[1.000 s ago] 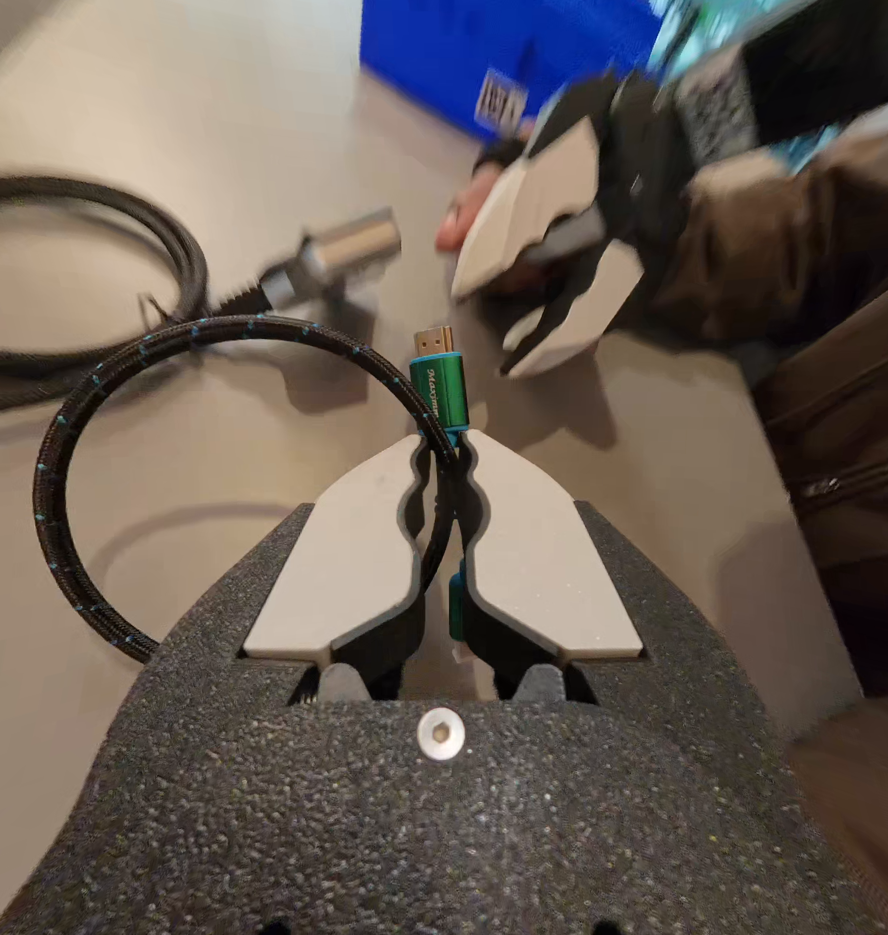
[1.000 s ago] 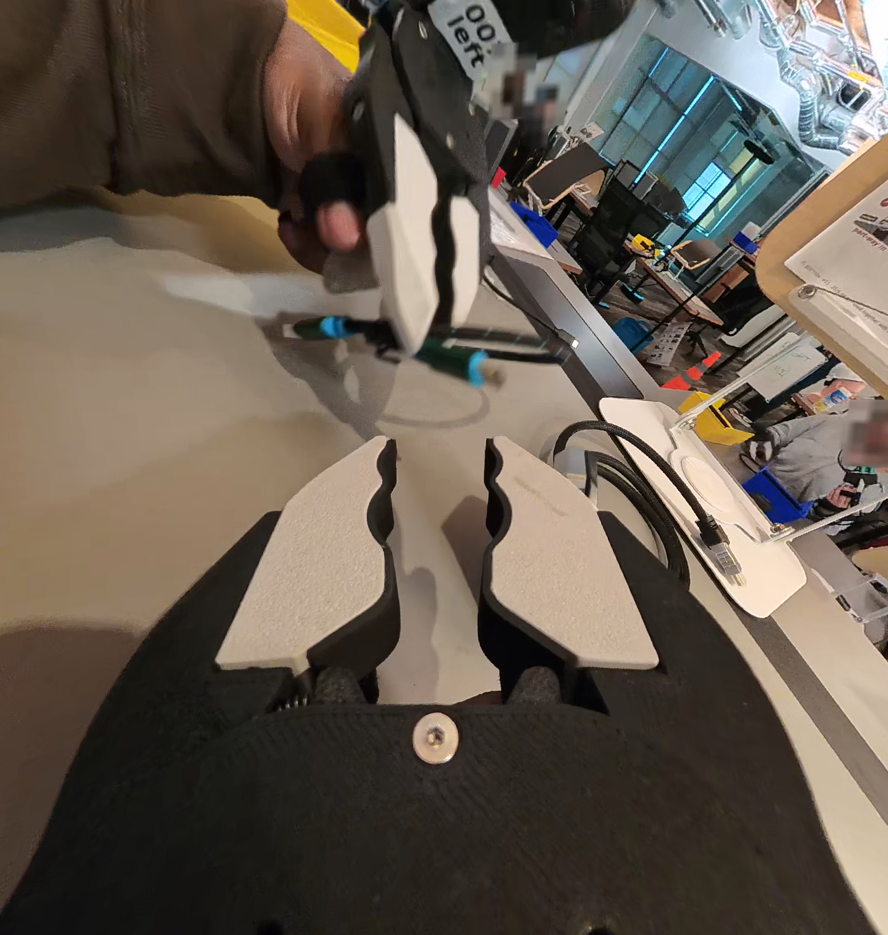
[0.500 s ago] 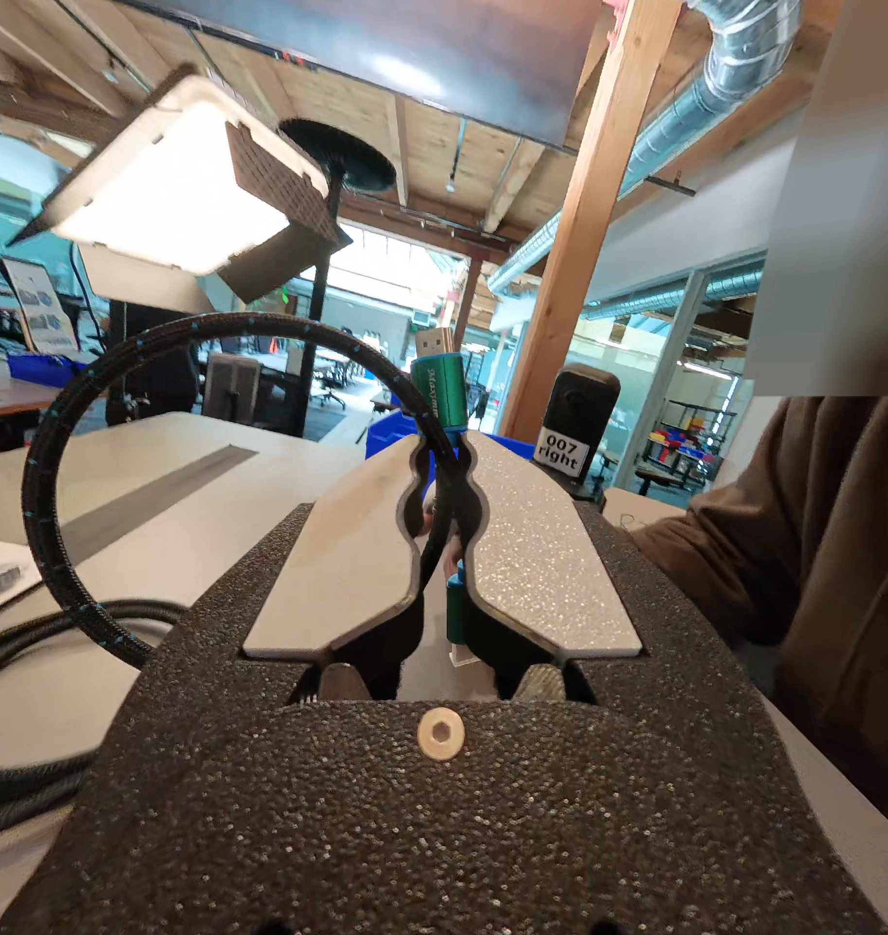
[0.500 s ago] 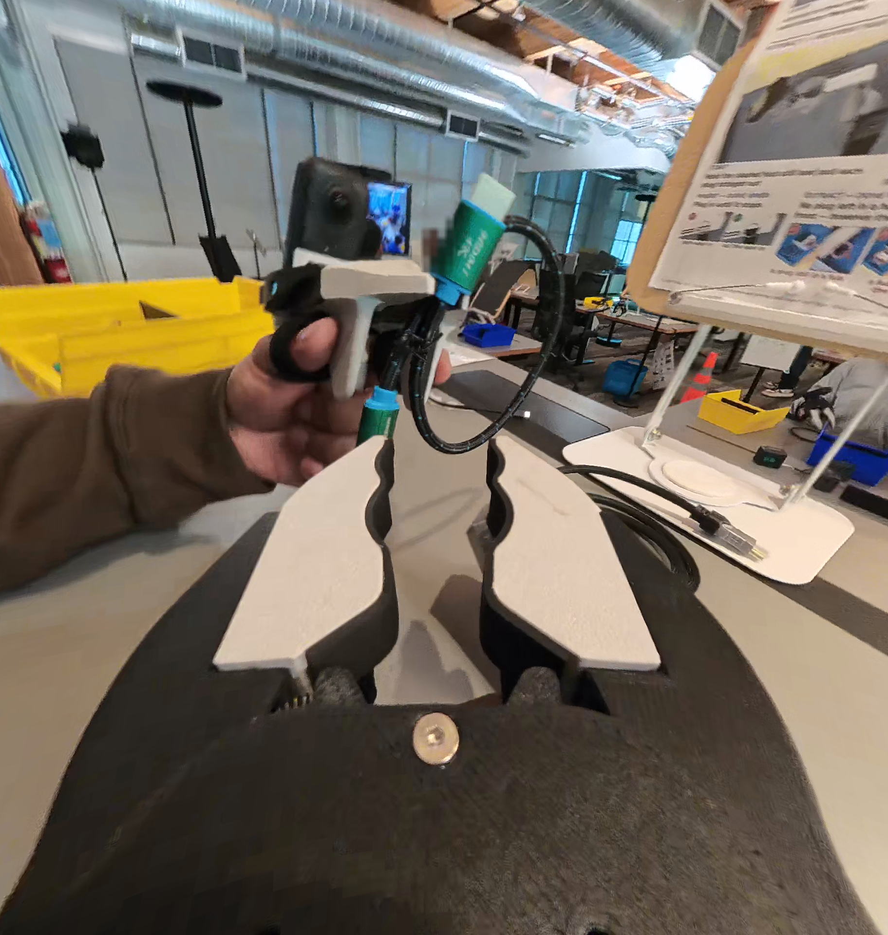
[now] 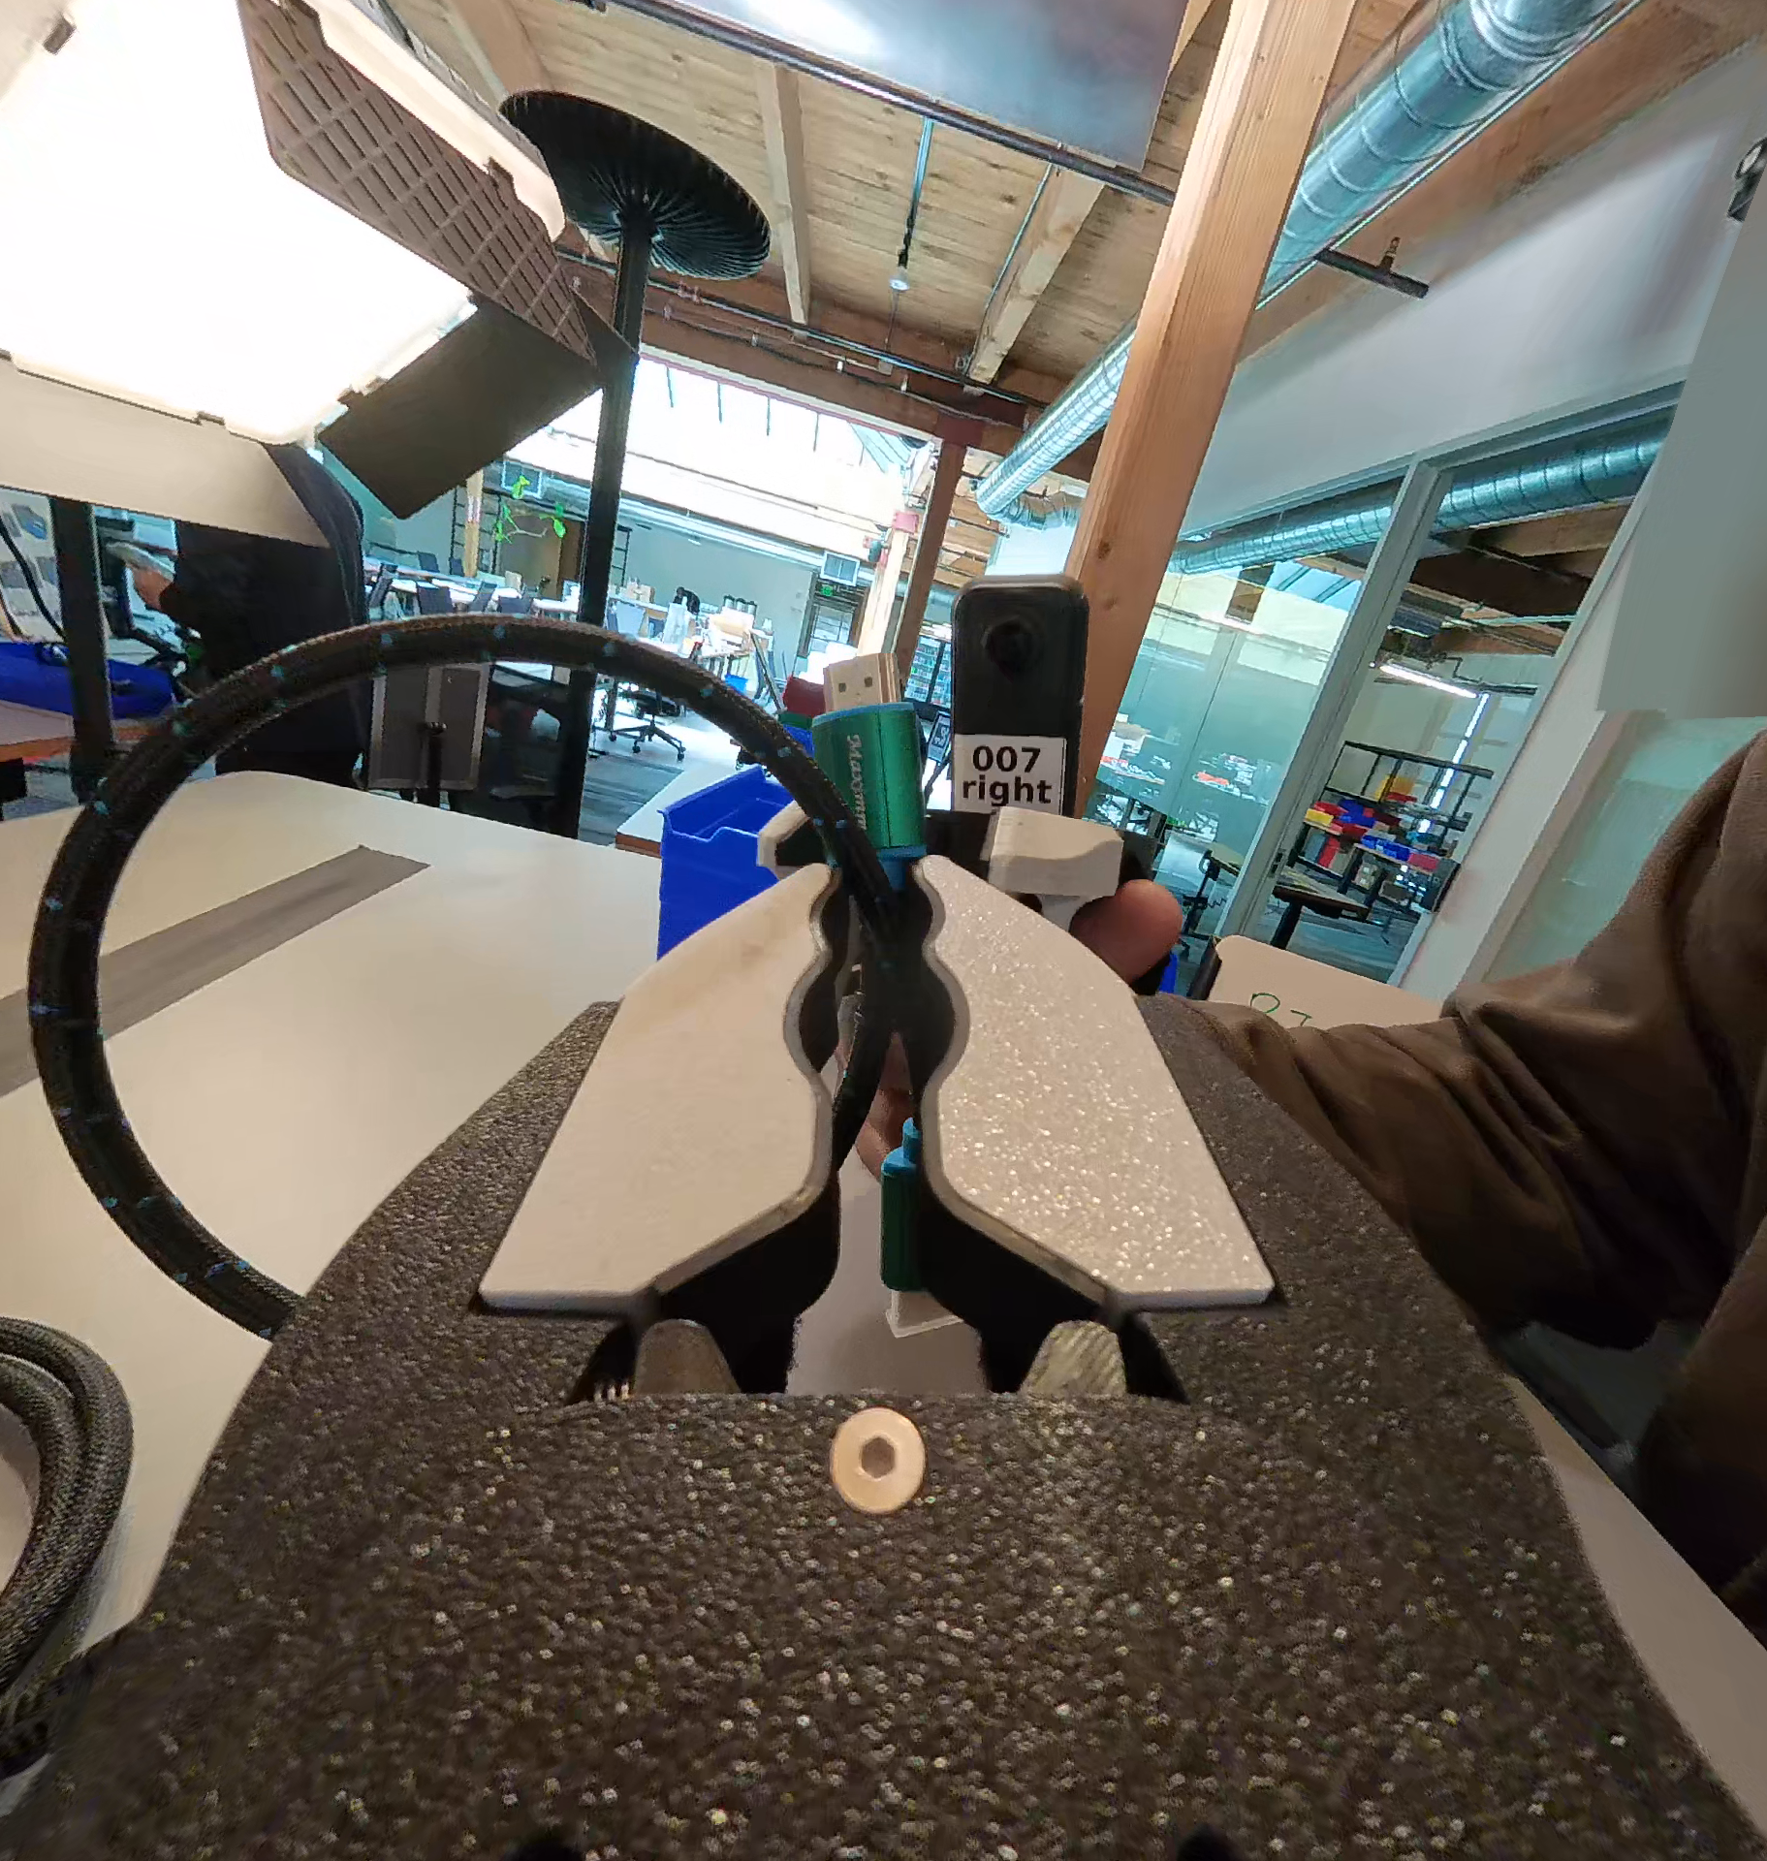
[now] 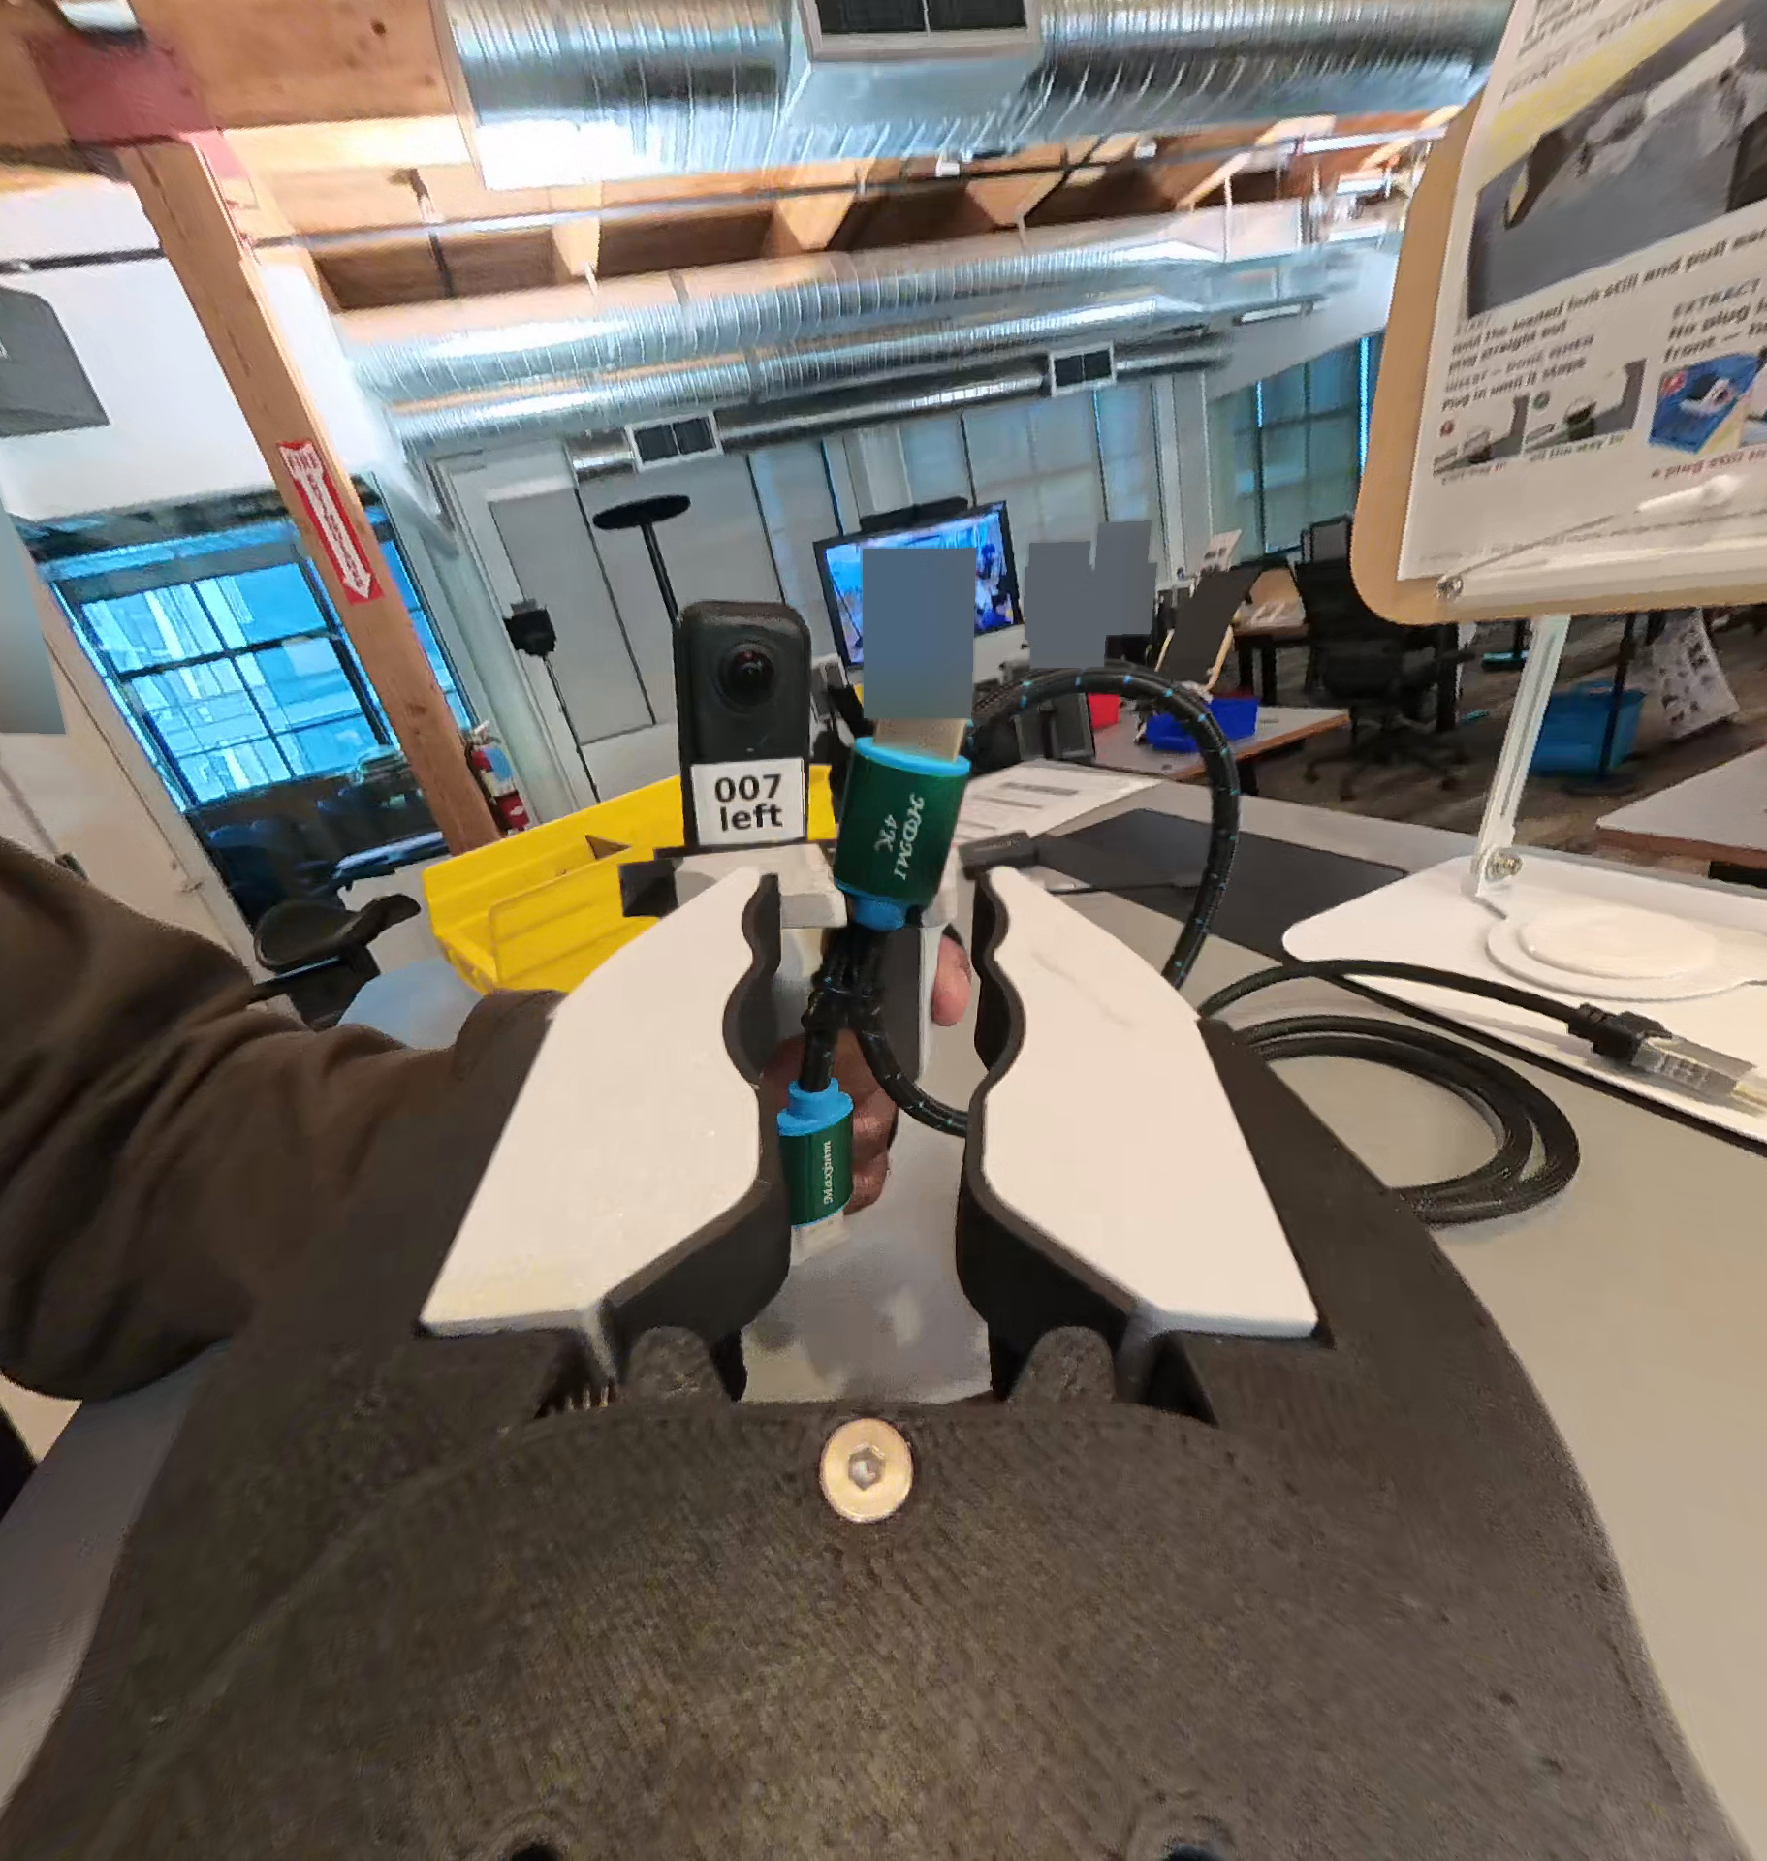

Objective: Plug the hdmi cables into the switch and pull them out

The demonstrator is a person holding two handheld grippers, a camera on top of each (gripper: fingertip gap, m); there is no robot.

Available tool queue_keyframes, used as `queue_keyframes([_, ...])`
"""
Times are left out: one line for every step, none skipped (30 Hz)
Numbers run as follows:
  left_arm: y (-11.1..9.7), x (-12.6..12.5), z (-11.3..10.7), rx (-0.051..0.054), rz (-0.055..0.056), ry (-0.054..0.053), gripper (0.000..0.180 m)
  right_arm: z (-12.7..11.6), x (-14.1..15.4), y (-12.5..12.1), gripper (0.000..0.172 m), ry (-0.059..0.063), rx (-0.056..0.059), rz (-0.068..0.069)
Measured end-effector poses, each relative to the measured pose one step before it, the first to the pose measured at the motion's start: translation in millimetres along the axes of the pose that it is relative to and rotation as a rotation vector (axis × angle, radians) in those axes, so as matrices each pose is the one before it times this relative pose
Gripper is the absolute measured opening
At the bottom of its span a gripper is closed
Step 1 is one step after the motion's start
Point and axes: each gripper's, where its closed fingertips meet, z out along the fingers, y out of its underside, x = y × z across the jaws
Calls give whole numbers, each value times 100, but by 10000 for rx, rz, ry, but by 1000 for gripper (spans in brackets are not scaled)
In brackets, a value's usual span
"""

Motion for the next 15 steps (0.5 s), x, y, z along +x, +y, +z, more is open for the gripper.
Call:
queue_keyframes([234,-149,137,-97,-106,-93,11,36,101,154,35,48,-155,79])
queue_keyframes([205,-132,83,-98,-97,-64,11,5,144,67,33,58,-75,138])
queue_keyframes([197,-112,79,-115,-50,-60,11,-3,144,39,29,50,-38,134])
queue_keyframes([126,-122,52,-98,5,-103,11,-8,178,52,28,51,-20,141])
queue_keyframes([153,-146,35,-141,25,-118,11,-1,186,59,26,40,-23,187])
queue_keyframes([158,-76,35,-139,26,-63,11,-7,110,55,25,-23,-10,180])
queue_keyframes([115,20,9,-106,24,12,11,-20,60,28,23,-36,15,124])
queue_keyframes([180,9,52,-138,-13,1,11,-17,157,28,20,62,0,72])
queue_keyframes([175,-165,32,-137,-31,-118,11,9,190,78,20,108,-60,8])
queue_keyframes([237,-110,15,-190,4,-67,11,-6,141,87,20,102,-72,-91])
queue_keyframes([252,-107,-23,-211,98,-79,12,-49,102,1,20,98,-32,-171])
queue_keyframes([308,-120,-52,-273,181,-103,13,-68,90,-69,20,114,0,-171])
queue_keyframes([170,-67,-120,-230,211,-80,17,-86,207,-85,20,172,2,-140])
queue_keyframes([-151,-103,-272,-44,140,-83,24,-140,337,-99,20,224,26,-104])
queue_keyframes([-378,-128,-414,79,39,-36,30,-222,424,-137,20,243,67,-66])
